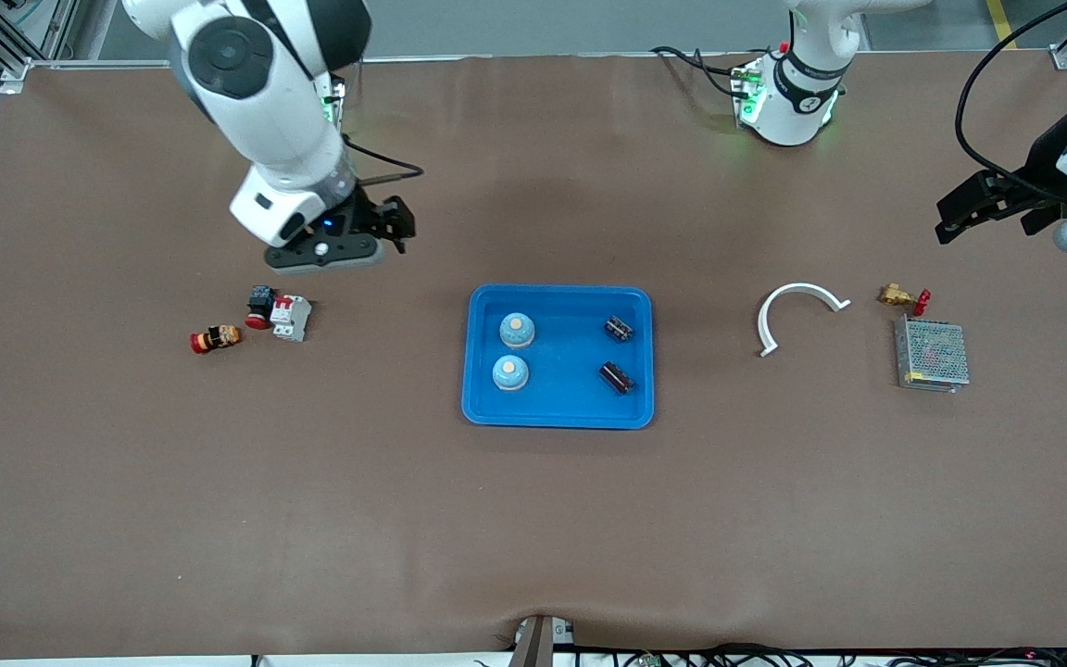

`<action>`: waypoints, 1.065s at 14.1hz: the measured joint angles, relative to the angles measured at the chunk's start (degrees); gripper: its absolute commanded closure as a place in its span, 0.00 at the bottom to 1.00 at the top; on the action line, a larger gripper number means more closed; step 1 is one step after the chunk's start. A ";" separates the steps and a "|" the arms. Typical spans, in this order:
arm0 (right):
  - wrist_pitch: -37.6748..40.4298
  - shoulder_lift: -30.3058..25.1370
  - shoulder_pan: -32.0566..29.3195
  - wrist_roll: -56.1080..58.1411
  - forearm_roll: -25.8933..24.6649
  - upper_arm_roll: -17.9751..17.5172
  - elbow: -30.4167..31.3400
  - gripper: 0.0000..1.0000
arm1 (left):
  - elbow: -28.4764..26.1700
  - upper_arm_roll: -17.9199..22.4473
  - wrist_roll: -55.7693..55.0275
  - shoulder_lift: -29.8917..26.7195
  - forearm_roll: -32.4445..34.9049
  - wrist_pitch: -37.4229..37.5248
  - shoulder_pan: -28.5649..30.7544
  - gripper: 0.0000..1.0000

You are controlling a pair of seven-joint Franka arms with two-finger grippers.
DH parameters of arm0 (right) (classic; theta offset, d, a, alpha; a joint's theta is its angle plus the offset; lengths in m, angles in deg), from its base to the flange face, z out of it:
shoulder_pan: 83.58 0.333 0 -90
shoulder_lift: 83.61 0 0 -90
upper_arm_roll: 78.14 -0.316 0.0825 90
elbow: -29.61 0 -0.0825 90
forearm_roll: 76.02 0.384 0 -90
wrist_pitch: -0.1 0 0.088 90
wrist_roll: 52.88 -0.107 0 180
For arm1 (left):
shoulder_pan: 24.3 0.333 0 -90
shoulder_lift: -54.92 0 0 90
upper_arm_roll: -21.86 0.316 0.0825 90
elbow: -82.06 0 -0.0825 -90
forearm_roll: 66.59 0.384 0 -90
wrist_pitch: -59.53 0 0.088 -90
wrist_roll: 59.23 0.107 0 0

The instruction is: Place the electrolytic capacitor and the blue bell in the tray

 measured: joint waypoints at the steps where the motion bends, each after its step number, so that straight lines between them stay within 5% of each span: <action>1: 1.44 -1.12 -1.17 1.94 -0.03 0.02 0.14 0.00 | 0.01 0.00 0.00 0.00 0.00 0.00 0.00 0.00; 15: 10.31 -7.09 -24.36 25.04 -0.20 0.47 -0.35 0.00 | 0.04 -0.31 0.00 -0.03 0.00 0.30 -0.02 0.00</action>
